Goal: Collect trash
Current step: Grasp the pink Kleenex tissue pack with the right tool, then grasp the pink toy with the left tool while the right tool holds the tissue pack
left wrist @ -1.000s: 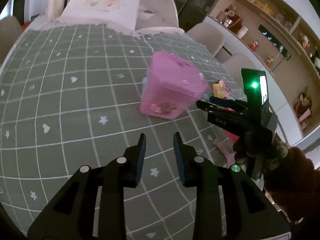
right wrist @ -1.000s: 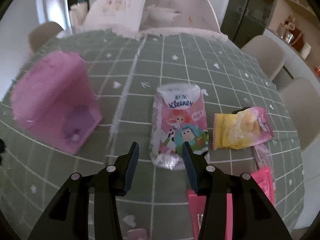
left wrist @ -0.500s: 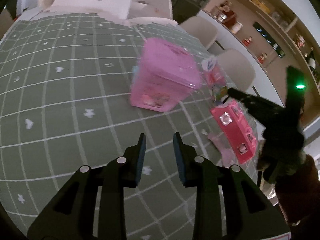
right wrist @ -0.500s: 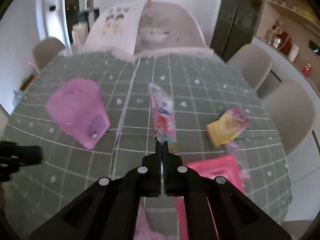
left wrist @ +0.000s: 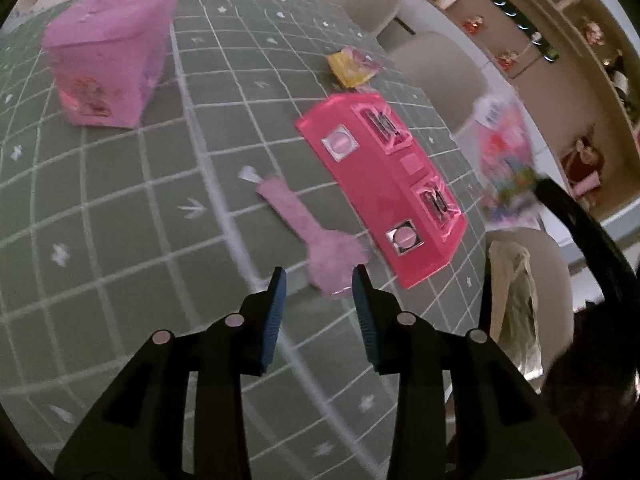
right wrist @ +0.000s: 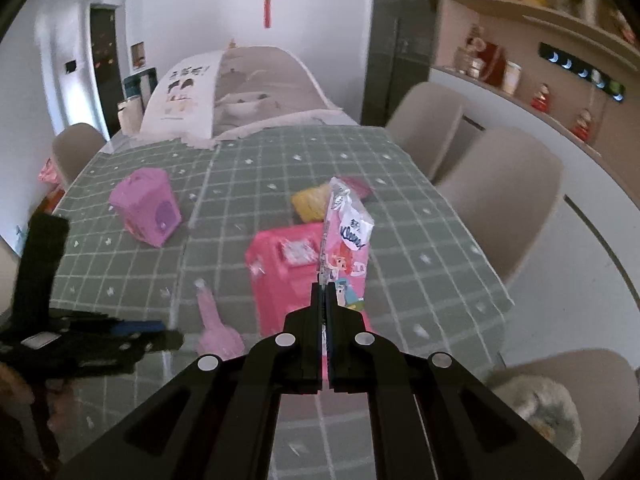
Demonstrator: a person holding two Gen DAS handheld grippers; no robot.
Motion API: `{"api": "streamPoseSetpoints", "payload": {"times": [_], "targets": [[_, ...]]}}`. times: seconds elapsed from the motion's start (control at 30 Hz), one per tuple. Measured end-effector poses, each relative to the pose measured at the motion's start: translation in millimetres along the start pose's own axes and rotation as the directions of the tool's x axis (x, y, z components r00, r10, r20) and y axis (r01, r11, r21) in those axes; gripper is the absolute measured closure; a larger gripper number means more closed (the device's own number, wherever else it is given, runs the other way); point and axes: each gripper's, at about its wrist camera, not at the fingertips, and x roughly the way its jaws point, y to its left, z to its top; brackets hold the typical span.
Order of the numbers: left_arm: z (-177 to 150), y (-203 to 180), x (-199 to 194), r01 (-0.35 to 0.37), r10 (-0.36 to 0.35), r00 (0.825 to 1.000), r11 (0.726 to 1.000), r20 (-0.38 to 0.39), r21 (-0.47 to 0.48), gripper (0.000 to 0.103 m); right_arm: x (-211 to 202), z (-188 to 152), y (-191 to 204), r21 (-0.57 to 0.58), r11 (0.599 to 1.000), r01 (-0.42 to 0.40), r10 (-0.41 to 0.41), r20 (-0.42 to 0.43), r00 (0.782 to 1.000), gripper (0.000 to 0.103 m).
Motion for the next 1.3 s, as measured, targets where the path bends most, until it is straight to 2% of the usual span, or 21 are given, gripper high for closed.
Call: {"api": "streamPoseSetpoints", "payload": {"times": [0.07,0.17,0.33,0.47,0.6,0.73,0.87,0.9,0.93,0.97,1.03,1.1,1.17,1.27,1.3], "targets": [[-0.6,-11.0,5.7,-0.043,0.043,0.999,0.999,0.030,-0.002,0.067,-8.0,-10.9,-9.9,0.011,1.000,0.005,-0.005,0.006,1.000,0.099],[-2.9,-27.0,17.0,-0.138,0.138,0.987,0.990,0.081,-0.002,0.065,-17.9,-22.1,-24.9,0.022,1.000,-0.002,0.002,0.015,1.000,0.099],[-10.6,-48.1,37.8,-0.314,0.306,0.944,0.948,0.126,0.050,0.064,-28.8,-35.7,-41.0,0.011,1.000,-0.028,0.028,0.030,0.999,0.099],[-10.8,-54.1,41.8,-0.373,0.364,0.917,0.927,0.162,0.030,0.064,-34.8,-45.7,-49.4,0.004,0.999,-0.044,0.044,0.029,0.999,0.099],[-12.1,-53.4,40.4,-0.395,0.390,0.907,0.918,0.157,0.002,0.060,-41.4,-54.6,-53.3,0.001,0.998,-0.056,0.056,0.031,0.998,0.099],[-11.3,-46.0,39.1,-0.376,0.377,0.917,0.926,0.132,-0.034,0.051,-46.4,-58.7,-53.4,0.007,0.997,-0.072,0.072,0.037,0.997,0.099],[-14.3,-39.4,35.1,-0.330,0.332,0.937,0.943,0.111,-0.039,0.053,-50.9,-59.3,-46.0,-0.005,0.997,-0.077,0.077,0.048,0.996,0.099],[-15.4,-38.7,34.4,-0.309,0.310,0.944,0.951,0.113,-0.026,0.059,-51.3,-59.1,-43.9,-0.006,0.997,-0.078,0.079,0.049,0.996,0.099],[-16.5,-38.1,32.9,-0.284,0.283,0.952,0.959,0.116,-0.008,0.070,-51.2,-59.1,-42.2,-0.006,0.997,-0.080,0.080,0.049,0.996,0.099],[-17.6,-39.1,31.9,-0.272,0.269,0.956,0.962,0.118,0.008,0.071,-51.0,-59.5,-40.6,-0.005,0.997,-0.081,0.081,0.048,0.996,0.099],[-21.7,-39.7,24.8,-0.278,0.269,0.954,0.959,0.134,0.051,0.089,-50.1,-59.9,-35.7,-0.006,0.996,-0.084,0.084,0.045,0.995,0.099],[-24.5,-35.8,17.2,-0.255,0.243,0.961,0.964,0.132,0.079,0.099,-50.4,-60.2,-28.6,-0.011,0.996,-0.086,0.086,0.044,0.995,0.099],[-26.2,-29.4,9.6,-0.228,0.216,0.968,0.970,0.125,0.089,0.103,-52.2,-59.7,-22.4,-0.012,0.996,-0.088,0.089,0.047,0.995,0.099],[-28.5,-19.2,-5.6,-0.208,0.194,0.972,0.973,0.135,0.098,0.103,-54.8,-59.5,-12.9,-0.017,0.996,-0.083,0.084,0.053,0.995,0.099],[-28.7,-14.7,-10.8,-0.179,0.167,0.977,0.980,0.131,0.087,0.103,-55.2,-59.9,-10.4,-0.014,0.997,-0.079,0.079,0.054,0.995,0.099]]}}
